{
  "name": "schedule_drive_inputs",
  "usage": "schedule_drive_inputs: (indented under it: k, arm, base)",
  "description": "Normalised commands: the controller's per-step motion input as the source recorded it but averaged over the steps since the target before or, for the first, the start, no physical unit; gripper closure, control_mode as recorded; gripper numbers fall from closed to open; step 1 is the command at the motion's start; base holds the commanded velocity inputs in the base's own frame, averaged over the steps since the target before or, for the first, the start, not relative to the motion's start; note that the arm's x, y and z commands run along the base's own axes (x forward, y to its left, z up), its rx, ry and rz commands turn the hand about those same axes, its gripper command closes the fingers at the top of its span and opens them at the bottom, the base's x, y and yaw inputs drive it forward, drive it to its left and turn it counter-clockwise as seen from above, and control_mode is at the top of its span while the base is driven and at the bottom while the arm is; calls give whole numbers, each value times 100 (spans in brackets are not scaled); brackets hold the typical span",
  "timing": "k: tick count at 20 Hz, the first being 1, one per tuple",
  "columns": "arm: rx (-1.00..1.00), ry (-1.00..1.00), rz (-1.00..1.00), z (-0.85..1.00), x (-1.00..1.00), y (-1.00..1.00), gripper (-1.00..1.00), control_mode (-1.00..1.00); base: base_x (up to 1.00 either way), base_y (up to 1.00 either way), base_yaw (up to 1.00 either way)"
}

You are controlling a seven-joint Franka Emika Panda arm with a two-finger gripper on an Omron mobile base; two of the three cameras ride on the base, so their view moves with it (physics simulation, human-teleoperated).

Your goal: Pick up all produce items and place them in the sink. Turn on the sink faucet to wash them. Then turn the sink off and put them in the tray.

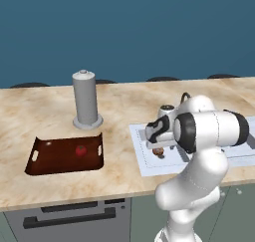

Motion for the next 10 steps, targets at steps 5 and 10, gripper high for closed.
schedule_drive_inputs:
  k: [5,10]
  arm:
    - [0,0,0,-32,34,0,-100,-100]
    - [0,0,0,-28,23,0,-100,-100]
  base:
    - [0,0,0]
    - [0,0,0]
